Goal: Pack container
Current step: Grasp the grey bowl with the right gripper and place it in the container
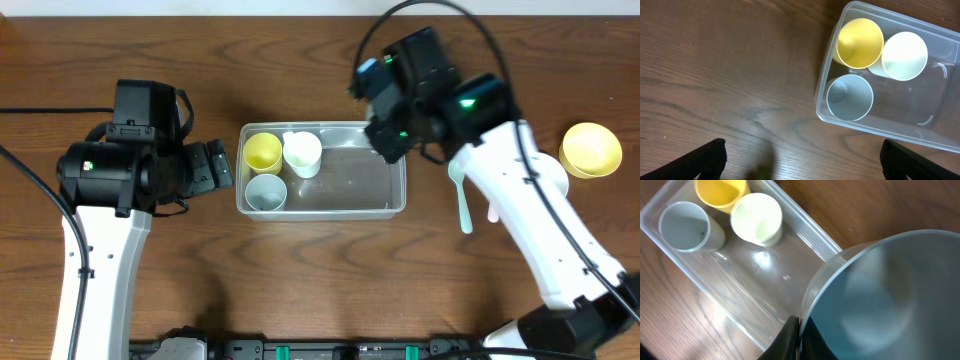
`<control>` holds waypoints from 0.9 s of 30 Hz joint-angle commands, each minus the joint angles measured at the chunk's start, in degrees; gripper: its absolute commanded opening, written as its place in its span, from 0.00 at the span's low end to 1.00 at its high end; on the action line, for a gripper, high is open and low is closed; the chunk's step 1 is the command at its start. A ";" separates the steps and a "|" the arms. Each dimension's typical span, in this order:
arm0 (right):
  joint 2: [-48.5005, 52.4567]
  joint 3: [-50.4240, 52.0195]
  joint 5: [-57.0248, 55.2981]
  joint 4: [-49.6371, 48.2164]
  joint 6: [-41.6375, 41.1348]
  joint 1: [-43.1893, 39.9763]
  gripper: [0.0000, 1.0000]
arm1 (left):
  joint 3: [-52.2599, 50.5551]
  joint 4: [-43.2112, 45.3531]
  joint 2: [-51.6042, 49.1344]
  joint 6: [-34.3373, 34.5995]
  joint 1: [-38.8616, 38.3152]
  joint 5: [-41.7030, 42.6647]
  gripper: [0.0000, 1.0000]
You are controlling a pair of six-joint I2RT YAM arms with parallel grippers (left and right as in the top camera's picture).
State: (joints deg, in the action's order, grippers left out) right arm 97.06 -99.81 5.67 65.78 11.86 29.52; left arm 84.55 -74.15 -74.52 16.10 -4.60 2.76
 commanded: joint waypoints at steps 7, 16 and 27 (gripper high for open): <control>7.30 5.66 3.85 -4.26 -3.45 1.25 0.05 | -0.13 -0.22 0.15 -0.57 0.20 -0.66 0.98; 15.54 6.23 3.80 -5.18 -3.02 1.57 0.05 | -0.13 -0.20 0.15 -0.59 0.20 -0.66 0.98; 17.84 6.23 2.08 -7.98 -3.02 1.53 0.20 | -0.13 -0.22 0.15 -0.59 0.20 -0.66 0.98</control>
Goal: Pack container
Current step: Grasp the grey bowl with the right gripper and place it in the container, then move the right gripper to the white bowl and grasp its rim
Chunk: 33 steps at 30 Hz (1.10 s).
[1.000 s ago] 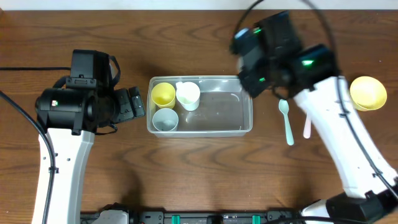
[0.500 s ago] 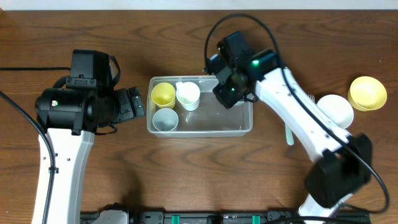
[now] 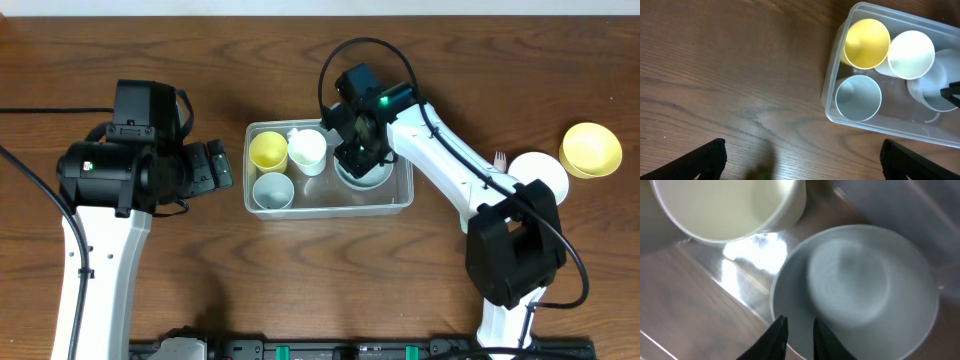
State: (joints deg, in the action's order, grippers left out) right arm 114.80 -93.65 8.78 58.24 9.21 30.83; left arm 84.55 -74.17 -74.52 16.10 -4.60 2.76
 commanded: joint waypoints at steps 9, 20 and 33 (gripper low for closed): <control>-1.11 -1.11 -2.08 -0.33 -1.57 0.00 0.24 | -0.13 -0.17 0.15 -0.59 0.20 -0.66 0.98; -19.17 -7.91 -8.98 2.91 -17.11 -17.00 0.61 | -0.13 -0.20 0.15 -1.01 0.20 -0.66 0.98; -18.32 1.84 -8.57 9.68 -24.00 -45.16 0.63 | -0.13 -0.17 0.15 -0.98 0.20 -0.66 0.98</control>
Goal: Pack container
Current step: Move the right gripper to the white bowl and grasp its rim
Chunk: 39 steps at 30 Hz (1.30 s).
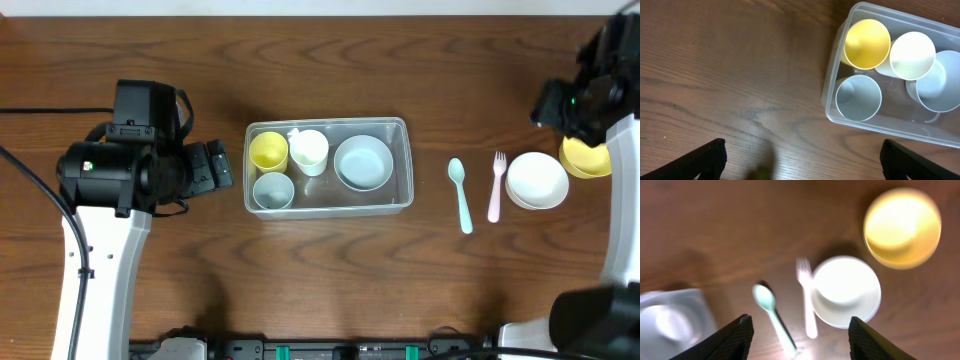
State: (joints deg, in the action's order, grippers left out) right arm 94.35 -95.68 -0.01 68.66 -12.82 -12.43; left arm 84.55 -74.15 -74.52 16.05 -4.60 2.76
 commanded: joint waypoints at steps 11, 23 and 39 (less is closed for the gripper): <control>8.04 18.88 0.24 -12.74 -1.92 -3.30 0.64 | -0.13 -0.22 0.15 -0.94 0.20 -0.66 0.98; 13.60 20.15 0.31 -14.93 -1.90 -3.26 0.66 | -0.13 -0.22 0.15 -0.94 0.20 -0.66 0.98; 19.15 20.17 0.35 -15.58 -1.90 -3.26 0.44 | -0.13 -0.22 0.15 -0.94 0.20 -0.66 0.98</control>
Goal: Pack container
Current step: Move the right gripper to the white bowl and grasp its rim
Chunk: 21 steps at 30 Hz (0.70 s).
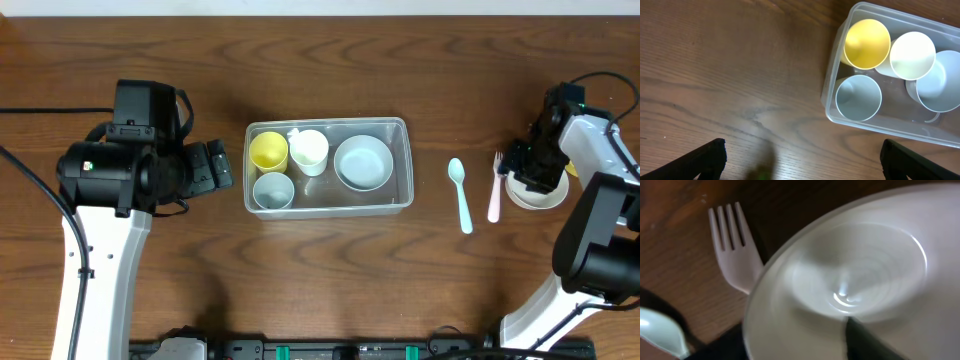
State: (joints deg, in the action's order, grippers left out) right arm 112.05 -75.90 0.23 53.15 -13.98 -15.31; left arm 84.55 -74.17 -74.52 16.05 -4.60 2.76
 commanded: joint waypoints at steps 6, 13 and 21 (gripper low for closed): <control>1.46 0.37 0.26 -0.31 -0.74 -0.35 0.22 | -0.13 -0.17 0.13 -0.94 0.20 -0.66 0.98; 1.22 -0.04 1.75 -0.46 -0.20 0.11 0.04 | -0.13 -0.17 0.13 -0.94 0.20 -0.66 0.98; -4.63 -2.32 4.79 0.87 1.53 2.56 0.01 | -0.13 -0.17 0.13 -0.96 0.20 -0.66 0.98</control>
State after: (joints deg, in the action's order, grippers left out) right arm 110.98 -76.16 0.64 53.76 -14.00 -14.72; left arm 84.55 -74.17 -74.52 16.05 -4.60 2.76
